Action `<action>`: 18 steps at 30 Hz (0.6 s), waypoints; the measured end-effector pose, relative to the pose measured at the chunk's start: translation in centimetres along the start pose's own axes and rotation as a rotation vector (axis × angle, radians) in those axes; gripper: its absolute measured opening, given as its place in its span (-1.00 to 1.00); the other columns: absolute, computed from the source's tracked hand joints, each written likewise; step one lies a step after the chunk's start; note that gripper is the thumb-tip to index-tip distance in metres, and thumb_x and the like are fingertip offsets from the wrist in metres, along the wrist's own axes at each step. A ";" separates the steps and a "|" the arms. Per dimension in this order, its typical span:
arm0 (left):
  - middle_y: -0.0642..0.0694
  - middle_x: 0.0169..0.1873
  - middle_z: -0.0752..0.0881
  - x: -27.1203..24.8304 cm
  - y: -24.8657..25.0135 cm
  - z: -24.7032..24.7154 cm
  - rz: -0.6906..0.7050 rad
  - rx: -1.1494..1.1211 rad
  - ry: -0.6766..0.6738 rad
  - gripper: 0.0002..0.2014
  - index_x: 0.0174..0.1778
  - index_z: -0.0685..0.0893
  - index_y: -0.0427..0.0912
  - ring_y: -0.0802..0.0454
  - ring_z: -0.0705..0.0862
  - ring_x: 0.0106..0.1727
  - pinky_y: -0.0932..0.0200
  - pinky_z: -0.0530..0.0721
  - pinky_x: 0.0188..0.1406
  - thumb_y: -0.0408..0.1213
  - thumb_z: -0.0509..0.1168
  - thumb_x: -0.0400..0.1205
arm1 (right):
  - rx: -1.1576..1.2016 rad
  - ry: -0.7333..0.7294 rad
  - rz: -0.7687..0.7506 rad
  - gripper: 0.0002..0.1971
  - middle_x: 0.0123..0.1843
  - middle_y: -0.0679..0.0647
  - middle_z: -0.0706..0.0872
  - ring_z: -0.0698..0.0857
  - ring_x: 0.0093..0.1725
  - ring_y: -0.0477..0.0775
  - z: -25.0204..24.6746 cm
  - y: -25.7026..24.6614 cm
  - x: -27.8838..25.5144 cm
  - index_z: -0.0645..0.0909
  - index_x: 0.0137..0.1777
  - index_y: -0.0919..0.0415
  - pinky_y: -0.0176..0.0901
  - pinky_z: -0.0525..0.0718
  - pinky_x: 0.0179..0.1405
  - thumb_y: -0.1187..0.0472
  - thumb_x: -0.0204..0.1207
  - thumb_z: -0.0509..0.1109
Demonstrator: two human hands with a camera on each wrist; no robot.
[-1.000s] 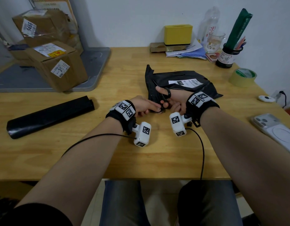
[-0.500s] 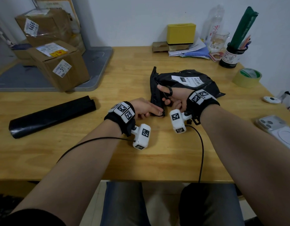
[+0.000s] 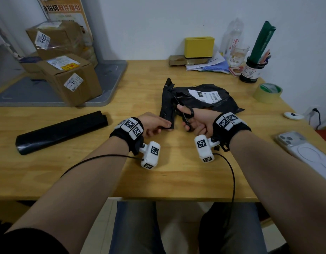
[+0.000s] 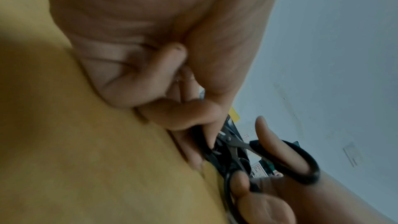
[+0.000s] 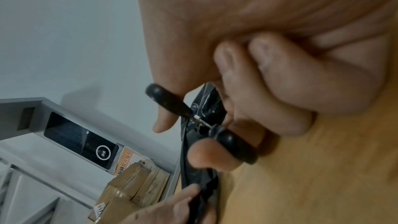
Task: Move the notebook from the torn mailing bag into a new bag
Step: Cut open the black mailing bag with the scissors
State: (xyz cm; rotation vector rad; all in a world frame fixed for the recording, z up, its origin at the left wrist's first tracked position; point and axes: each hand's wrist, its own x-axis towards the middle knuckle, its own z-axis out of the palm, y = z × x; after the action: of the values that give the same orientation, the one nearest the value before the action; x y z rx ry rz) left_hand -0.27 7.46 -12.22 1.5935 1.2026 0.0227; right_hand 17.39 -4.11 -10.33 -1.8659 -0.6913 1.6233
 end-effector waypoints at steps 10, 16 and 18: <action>-0.13 -0.17 0.78 0.4 5.5 -1.4 0.049 0.082 0.143 -0.77 -0.10 0.59 -0.24 0.02 0.71 -0.35 0.21 0.50 -0.54 -0.22 0.50 0.60 | -0.075 0.043 0.002 -0.31 -0.36 -0.06 0.61 0.27 -0.62 -0.16 -1.1 0.2 -3.7 0.59 -0.21 0.08 -0.38 0.17 -0.72 -0.60 0.18 0.48; -0.17 -0.48 0.48 1.3 6.6 0.1 0.007 0.355 0.063 -0.59 -0.36 0.50 -0.24 -0.06 0.40 -0.50 0.15 0.36 -0.49 -0.06 0.33 0.71 | -0.171 0.064 -0.012 -0.32 -0.37 -0.08 0.59 0.26 -0.56 -0.15 -1.6 -0.5 -5.5 0.59 -0.22 0.04 -0.36 0.15 -0.67 -0.63 0.21 0.44; -0.17 -0.47 0.44 1.8 6.6 -0.2 -0.004 0.342 0.074 -0.60 -0.41 0.47 -0.22 -0.05 0.34 -0.51 0.15 0.30 -0.48 -0.17 0.26 0.75 | -0.164 0.080 -0.048 -0.32 -0.37 -0.07 0.59 0.26 -0.57 -0.14 -1.9 -0.7 -5.9 0.59 -0.20 0.06 -0.36 0.14 -0.66 -0.62 0.27 0.40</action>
State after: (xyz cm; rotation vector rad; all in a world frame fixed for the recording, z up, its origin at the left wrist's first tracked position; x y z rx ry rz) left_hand 4.91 9.47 -8.26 1.9006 1.3189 -0.1342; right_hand 18.43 -7.90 -5.47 -2.0021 -0.8500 1.4918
